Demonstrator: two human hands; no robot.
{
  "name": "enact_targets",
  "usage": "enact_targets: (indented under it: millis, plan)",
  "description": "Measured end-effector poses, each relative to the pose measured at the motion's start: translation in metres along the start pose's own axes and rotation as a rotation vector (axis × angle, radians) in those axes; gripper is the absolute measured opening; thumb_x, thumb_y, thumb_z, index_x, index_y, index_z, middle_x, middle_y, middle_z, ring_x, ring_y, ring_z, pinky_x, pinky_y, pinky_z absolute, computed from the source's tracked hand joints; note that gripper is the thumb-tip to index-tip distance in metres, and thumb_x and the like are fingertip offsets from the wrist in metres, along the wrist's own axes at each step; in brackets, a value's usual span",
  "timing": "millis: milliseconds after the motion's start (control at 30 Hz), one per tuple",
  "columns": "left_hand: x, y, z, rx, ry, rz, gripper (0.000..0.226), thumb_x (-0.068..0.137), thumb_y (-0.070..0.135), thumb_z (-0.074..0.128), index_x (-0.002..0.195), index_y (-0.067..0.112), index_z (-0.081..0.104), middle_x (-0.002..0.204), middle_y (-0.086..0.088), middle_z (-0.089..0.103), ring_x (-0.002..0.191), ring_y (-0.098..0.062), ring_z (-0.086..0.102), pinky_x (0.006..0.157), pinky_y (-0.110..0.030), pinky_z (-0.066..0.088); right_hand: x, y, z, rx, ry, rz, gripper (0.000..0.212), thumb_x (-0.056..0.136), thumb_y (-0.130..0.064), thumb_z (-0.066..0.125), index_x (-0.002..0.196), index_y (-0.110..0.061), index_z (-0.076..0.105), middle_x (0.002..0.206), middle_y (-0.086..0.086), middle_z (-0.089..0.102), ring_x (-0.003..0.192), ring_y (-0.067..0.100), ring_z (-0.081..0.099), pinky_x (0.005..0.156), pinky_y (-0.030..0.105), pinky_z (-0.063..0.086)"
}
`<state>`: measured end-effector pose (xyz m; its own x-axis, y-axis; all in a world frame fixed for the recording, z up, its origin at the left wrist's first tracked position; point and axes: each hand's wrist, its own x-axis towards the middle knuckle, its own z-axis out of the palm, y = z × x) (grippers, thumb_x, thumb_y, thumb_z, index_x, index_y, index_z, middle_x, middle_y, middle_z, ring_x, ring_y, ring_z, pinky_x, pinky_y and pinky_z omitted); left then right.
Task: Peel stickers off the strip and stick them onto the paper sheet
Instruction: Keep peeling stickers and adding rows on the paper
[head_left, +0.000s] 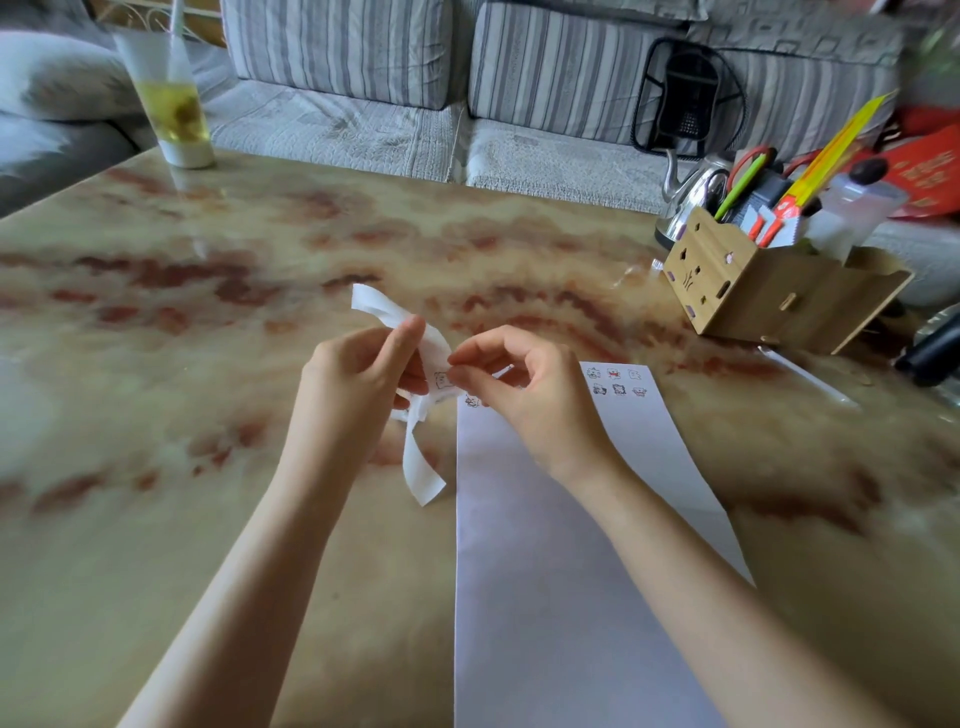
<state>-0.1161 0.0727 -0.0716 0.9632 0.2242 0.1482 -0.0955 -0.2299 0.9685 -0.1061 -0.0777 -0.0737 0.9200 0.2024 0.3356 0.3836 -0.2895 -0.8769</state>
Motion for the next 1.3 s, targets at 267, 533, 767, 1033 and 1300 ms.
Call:
enact_targets:
  millis: [267, 533, 767, 1033, 1300]
  plan:
    - [-0.005, 0.0, 0.002, 0.064, -0.077, 0.007, 0.016, 0.087, 0.025, 0.064, 0.077, 0.018, 0.074, 0.058, 0.011, 0.069, 0.052, 0.004, 0.06, 0.05, -0.006, 0.042, 0.0, 0.005, -0.003, 0.017, 0.024, 0.005, 0.011, 0.085, -0.01, 0.069, 0.084, -0.021, 0.07, 0.073, -0.012, 0.067, 0.064, 0.005, 0.057, 0.062, 0.026, 0.049]
    - [-0.004, 0.0, 0.003, 0.044, -0.096, 0.022, 0.021, 0.087, 0.026, 0.064, 0.067, 0.024, 0.069, 0.056, 0.015, 0.067, 0.054, 0.003, 0.06, 0.054, -0.01, 0.047, 0.0, 0.007, -0.003, 0.011, 0.036, 0.015, 0.011, 0.085, -0.009, 0.069, 0.085, -0.02, 0.069, 0.075, -0.007, 0.068, 0.064, 0.014, 0.059, 0.058, 0.024, 0.049]
    - [-0.004, -0.001, 0.004, 0.056, -0.096, 0.004, 0.017, 0.086, 0.025, 0.065, 0.072, 0.021, 0.073, 0.062, 0.009, 0.071, 0.057, 0.001, 0.062, 0.055, -0.01, 0.048, 0.0, 0.005, -0.004, 0.009, 0.002, 0.073, 0.008, 0.086, -0.013, 0.069, 0.084, -0.02, 0.068, 0.076, -0.005, 0.067, 0.066, 0.016, 0.057, 0.061, 0.031, 0.051]
    - [-0.005, -0.002, 0.005, 0.07, -0.078, -0.059, 0.018, 0.086, 0.028, 0.065, 0.073, 0.02, 0.074, 0.065, 0.003, 0.072, 0.067, -0.016, 0.068, 0.067, -0.031, 0.055, -0.007, 0.005, -0.004, -0.236, -0.032, -0.084, 0.013, 0.091, -0.014, 0.061, 0.085, -0.023, 0.056, 0.087, -0.013, 0.053, 0.077, 0.007, 0.051, 0.068, 0.015, 0.039]
    - [-0.005, -0.003, 0.004, 0.12, -0.032, -0.064, 0.021, 0.086, 0.027, 0.063, 0.07, 0.019, 0.074, 0.064, 0.002, 0.072, 0.06, -0.01, 0.065, 0.073, -0.034, 0.055, -0.011, 0.009, -0.024, 0.089, -0.021, 0.137, 0.013, 0.092, -0.008, 0.058, 0.084, -0.017, 0.059, 0.07, -0.011, 0.06, 0.066, 0.006, 0.057, 0.059, 0.021, 0.042]
